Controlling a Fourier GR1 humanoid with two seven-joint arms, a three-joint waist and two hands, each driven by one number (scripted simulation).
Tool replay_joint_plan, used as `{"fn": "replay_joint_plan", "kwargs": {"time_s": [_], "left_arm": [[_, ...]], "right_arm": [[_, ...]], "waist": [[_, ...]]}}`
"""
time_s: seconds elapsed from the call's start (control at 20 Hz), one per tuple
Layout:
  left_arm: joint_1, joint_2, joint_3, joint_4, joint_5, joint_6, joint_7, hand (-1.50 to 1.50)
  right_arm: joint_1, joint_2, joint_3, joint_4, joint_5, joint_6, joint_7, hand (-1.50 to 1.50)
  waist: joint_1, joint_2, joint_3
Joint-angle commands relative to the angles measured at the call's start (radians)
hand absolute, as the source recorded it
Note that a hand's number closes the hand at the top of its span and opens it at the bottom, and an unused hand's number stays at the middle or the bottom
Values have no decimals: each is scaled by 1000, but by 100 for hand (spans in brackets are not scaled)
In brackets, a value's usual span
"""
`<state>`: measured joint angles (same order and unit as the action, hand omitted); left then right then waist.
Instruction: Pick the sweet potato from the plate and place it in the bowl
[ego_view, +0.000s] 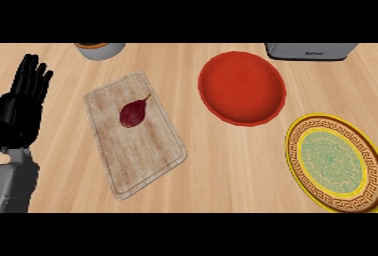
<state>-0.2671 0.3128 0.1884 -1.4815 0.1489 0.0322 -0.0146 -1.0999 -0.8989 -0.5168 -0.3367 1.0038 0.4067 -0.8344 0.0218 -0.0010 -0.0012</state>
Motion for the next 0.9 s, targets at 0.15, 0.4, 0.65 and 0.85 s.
{"fn": "replay_joint_plan", "kwargs": {"time_s": [0.15,0.4,0.65,0.85], "left_arm": [[8,-11,-14,-18,-22,17,10,0],[-10,28,34,25,-1,-9,-1,0],[6,48,63,25,37,-42,11,0],[82,7,38,-32,14,-29,-26,0]], "right_arm": [[-159,121,74,-46,-19,228,110,150],[-143,263,115,-90,-36,191,197,150],[-140,448,167,-140,-36,150,337,150],[-74,524,182,-232,-65,140,406,150]], "waist": [[-18,-7,0],[-24,-4,0],[-21,-7,0],[-25,-8,1]]}}
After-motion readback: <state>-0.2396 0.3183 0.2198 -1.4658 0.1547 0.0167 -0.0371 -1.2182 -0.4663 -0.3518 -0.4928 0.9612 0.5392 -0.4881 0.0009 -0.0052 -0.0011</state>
